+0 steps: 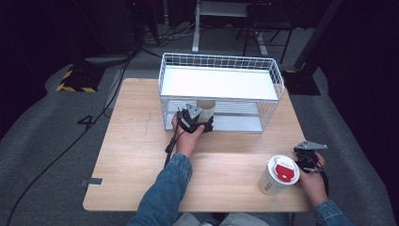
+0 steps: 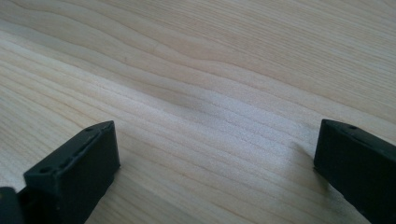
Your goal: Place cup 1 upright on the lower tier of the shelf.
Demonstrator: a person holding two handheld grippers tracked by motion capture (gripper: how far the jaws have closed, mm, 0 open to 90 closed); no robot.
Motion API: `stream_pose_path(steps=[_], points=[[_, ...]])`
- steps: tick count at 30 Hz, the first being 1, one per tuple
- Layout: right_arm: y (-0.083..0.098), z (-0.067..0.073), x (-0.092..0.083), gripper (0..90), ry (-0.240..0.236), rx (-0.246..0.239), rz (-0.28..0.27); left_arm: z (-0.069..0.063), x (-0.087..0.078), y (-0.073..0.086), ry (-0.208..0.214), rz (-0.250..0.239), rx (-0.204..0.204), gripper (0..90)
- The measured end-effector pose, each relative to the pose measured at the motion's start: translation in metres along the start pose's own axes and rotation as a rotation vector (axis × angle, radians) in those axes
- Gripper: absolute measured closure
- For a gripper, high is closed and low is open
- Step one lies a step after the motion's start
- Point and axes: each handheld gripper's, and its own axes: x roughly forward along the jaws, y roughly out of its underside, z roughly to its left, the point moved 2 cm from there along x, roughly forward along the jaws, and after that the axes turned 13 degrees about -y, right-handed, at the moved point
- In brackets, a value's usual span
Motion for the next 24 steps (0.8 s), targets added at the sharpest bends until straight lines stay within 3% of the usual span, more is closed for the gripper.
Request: stream_pose_path(steps=[11, 21, 24], points=[[0.0, 0.0, 0.0, 0.1, 0.0, 0.0, 0.0, 0.004, -0.041, 0.001, 0.001, -0.024, 0.065, 5.0], [0.0, 0.0, 0.0, 0.1, 0.001, 0.001, 0.0, 0.006, -0.079, -0.004, 0.035, -0.048, 0.098, 5.3], [0.0, 0.0, 0.0, 0.1, 0.001, 0.001, 0.0, 0.007, -0.09, -0.004, 0.041, -0.032, 0.122, 5.9]])
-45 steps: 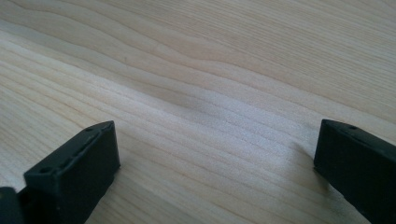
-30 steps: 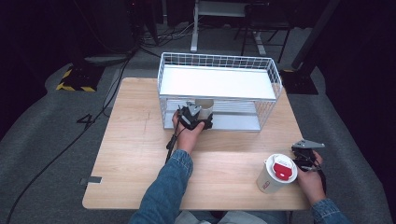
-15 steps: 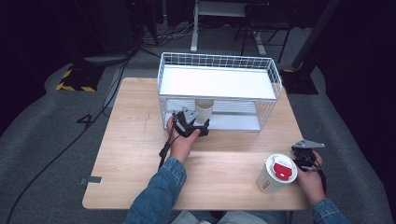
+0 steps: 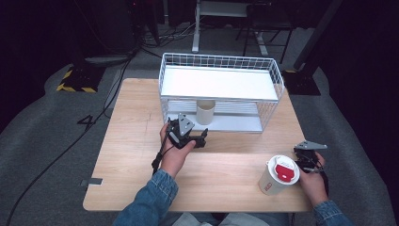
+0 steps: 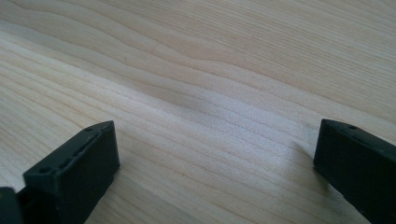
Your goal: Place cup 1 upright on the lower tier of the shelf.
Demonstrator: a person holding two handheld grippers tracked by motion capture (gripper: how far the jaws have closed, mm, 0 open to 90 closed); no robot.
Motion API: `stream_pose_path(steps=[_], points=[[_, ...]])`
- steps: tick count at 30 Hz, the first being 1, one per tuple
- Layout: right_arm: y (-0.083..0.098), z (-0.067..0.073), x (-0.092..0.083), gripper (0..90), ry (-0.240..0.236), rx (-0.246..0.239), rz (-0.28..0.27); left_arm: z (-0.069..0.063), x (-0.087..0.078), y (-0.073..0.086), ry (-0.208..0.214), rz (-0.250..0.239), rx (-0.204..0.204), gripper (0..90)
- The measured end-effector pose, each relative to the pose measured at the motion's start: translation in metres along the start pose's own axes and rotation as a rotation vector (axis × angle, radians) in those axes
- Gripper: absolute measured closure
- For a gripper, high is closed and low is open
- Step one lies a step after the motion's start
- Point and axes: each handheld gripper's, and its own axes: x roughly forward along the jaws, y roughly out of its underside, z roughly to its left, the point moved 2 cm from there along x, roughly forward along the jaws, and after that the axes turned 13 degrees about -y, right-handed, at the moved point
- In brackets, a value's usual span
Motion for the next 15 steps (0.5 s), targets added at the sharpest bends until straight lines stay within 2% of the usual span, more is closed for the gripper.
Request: stream_pose_path(steps=[3, 5, 6, 10, 15], points=[[0.0, 0.0, 0.0, 0.1, 0.0, 0.0, 0.0, 0.0, -0.013, 0.003, 0.021, 0.029, 0.026, 6.0], [0.0, 0.0, 0.0, 0.2, 0.0, 0.0, 0.0, 0.0, -0.016, 0.005, 0.032, 0.032, 0.021, 6.2], [0.0, 0.0, 0.0, 0.1, 0.0, 0.0, 0.0, 0.003, -0.023, 0.007, 0.032, 0.041, 0.033, 6.4], [0.0, 0.0, 0.0, 0.1, 0.0, 0.0, 0.0, 0.005, -0.033, 0.01, 0.039, 0.046, 0.037, 7.2], [0.0, 0.0, 0.0, 0.1, 0.0, 0.0, 0.001, 0.009, -0.049, 0.016, 0.055, 0.06, 0.071, 8.3]])
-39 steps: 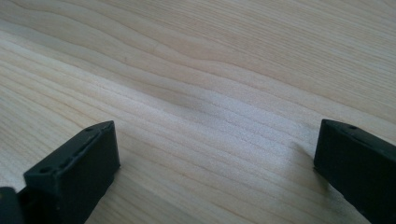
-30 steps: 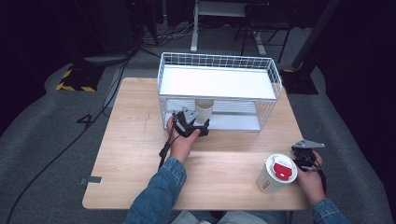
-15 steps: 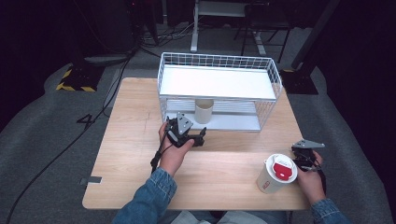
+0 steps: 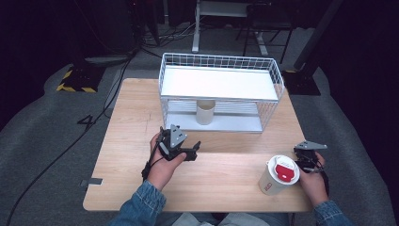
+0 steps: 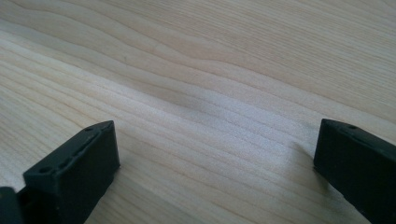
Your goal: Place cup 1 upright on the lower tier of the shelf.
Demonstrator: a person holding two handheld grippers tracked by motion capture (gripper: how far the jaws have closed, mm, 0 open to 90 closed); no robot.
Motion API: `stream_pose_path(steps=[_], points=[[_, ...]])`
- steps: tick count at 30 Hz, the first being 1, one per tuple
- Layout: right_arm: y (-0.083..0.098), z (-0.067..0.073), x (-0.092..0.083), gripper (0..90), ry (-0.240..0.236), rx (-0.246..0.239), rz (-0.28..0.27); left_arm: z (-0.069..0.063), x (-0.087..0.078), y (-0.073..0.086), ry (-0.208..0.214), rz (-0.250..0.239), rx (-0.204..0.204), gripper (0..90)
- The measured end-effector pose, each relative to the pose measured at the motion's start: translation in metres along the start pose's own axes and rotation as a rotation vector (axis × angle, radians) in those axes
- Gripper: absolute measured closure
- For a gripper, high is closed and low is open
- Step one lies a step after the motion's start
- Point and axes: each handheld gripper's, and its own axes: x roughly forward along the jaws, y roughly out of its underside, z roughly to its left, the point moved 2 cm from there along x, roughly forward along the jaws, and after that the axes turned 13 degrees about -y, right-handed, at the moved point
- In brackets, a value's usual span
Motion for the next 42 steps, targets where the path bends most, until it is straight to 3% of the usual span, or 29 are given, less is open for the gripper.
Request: stream_pose_path(steps=[6, 10, 18, 20, 23, 27, 28, 32, 42], points=[[0.0, 0.0, 0.0, 0.1, 0.0, 0.0, 0.001, 0.002, -0.019, 0.009, 0.025, 0.018, 0.015, 8.3], [0.0, 0.0, 0.0, 0.2, -0.005, -0.002, 0.002, 0.004, -0.032, 0.024, 0.04, 0.06, 0.027, 8.3], [0.0, -0.001, 0.0, 0.2, -0.011, -0.008, 0.004, 0.007, -0.044, 0.045, 0.048, 0.091, 0.036, 9.2], [0.0, -0.001, 0.0, 0.2, -0.012, -0.008, 0.004, 0.007, -0.046, 0.055, 0.06, 0.117, 0.037, 9.7], [0.0, -0.001, 0.0, 0.2, -0.012, -0.008, 0.004, 0.009, -0.046, 0.062, 0.06, 0.131, 0.032, 9.8], [0.0, -0.001, 0.0, 0.2, -0.012, -0.007, 0.004, 0.014, -0.044, 0.078, 0.058, 0.187, 0.031, 10.7], [0.0, -0.001, 0.0, 0.2, -0.012, -0.008, 0.004, 0.017, -0.043, 0.086, 0.047, 0.221, 0.041, 11.0], [0.0, -0.001, 0.0, 0.2, -0.012, -0.007, 0.004, 0.021, -0.042, 0.094, 0.034, 0.266, 0.057, 11.0], [0.0, -0.001, 0.0, 0.3, -0.013, -0.008, 0.004, 0.028, -0.034, 0.109, 0.041, 0.353, 0.041, 11.2]])
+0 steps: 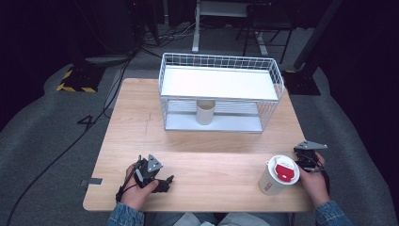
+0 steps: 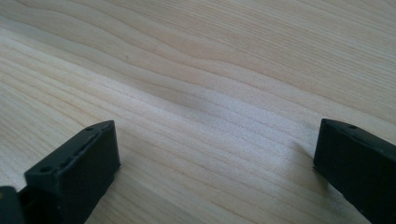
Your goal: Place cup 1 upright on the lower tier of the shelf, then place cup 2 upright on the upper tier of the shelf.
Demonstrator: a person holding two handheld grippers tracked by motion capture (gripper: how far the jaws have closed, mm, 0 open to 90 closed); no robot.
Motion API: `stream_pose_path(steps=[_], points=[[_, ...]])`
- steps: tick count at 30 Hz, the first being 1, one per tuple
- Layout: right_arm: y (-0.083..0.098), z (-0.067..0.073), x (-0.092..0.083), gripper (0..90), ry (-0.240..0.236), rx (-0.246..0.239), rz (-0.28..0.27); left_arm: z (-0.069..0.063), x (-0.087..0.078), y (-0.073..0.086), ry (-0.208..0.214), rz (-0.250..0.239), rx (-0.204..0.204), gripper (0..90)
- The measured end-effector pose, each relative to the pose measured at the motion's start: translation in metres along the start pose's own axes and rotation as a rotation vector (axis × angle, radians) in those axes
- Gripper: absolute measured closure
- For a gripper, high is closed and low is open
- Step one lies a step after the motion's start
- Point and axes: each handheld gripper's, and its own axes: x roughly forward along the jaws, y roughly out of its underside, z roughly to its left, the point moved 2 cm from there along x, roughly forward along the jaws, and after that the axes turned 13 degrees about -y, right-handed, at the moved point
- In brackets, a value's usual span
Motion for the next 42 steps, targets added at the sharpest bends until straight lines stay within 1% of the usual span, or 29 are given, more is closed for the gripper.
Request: stream_pose_path(steps=[1, 2, 4, 8, 9, 10, 11, 15, 17, 18, 21, 23, 27, 28, 31, 32, 37, 38, 42], points=[[0.0, 0.0, 0.0, 0.3, 0.0, 0.0, 0.0, 0.0, 0.001, 0.001, 0.007, 0.006, -0.003, 11.2], [0.0, 0.0, 0.0, 0.3, 0.0, 0.0, 0.0, 0.0, 0.003, 0.001, 0.017, 0.002, -0.015, 10.7], [0.0, 0.0, 0.0, 0.3, 0.0, 0.0, 0.0, 0.003, 0.004, 0.003, 0.032, -0.01, -0.013, 9.3], [0.0, 0.0, 0.0, 0.3, 0.002, 0.001, 0.0, 0.007, 0.006, 0.003, 0.034, -0.002, -0.014, 6.2], [0.0, 0.0, 0.0, 0.3, 0.005, 0.004, 0.0, 0.008, 0.007, 0.003, 0.036, 0.002, -0.017, 4.4], [0.0, -0.001, 0.0, 0.3, 0.006, 0.004, 0.0, 0.011, 0.008, 0.003, 0.038, 0.012, -0.003, 2.5], [0.0, -0.001, -0.001, 0.3, 0.004, 0.003, 0.001, 0.012, 0.009, 0.002, 0.037, 0.011, -0.009, 0.1], [0.001, -0.002, -0.002, 0.2, 0.002, 0.001, 0.001, 0.014, 0.01, 0.001, 0.032, 0.009, -0.001, 0.1], [0.001, -0.003, -0.002, 0.2, 0.001, 0.0, 0.001, 0.015, 0.012, 0.0, 0.036, 0.009, -0.005, 0.0], [0.001, -0.003, -0.002, 0.5, 0.002, 0.0, -0.002, 0.015, 0.013, -0.001, 0.036, 0.013, -0.014, 0.0], [0.001, -0.003, -0.003, 1.0, 0.008, -0.004, -0.005, 0.016, 0.014, -0.002, 0.027, 0.011, -0.012, 0.0], [0.002, -0.004, -0.004, 1.3, 0.003, -0.001, -0.01, 0.016, 0.014, -0.002, 0.027, 0.012, -0.02, 0.0], [0.001, -0.005, -0.01, 1.9, 0.006, 0.0, -0.029, 0.017, 0.015, -0.003, 0.03, 0.015, -0.021, 0.0], [0.0, -0.005, -0.014, 2.2, 0.007, 0.001, -0.04, 0.018, 0.016, -0.003, 0.029, 0.013, -0.015, 0.0], [0.0, -0.005, -0.018, 2.5, 0.006, 0.005, -0.055, 0.019, 0.016, -0.004, 0.028, 0.011, -0.01, 0.0], [0.0, -0.005, -0.022, 3.0, -0.001, 0.013, -0.066, 0.02, 0.018, -0.005, 0.025, 0.011, -0.022, 0.1], [-0.001, -0.004, -0.03, 3.4, -0.006, 0.009, -0.082, 0.023, 0.019, -0.006, 0.021, 0.013, -0.016, 0.2], [-0.001, -0.004, -0.034, 3.7, -0.009, 0.013, -0.093, 0.023, 0.019, -0.006, 0.022, 0.014, -0.018, 0.2], [-0.002, -0.003, -0.039, 3.8, -0.006, 0.014, -0.107, 0.023, 0.019, -0.006, 0.022, 0.014, -0.018, 0.2]])
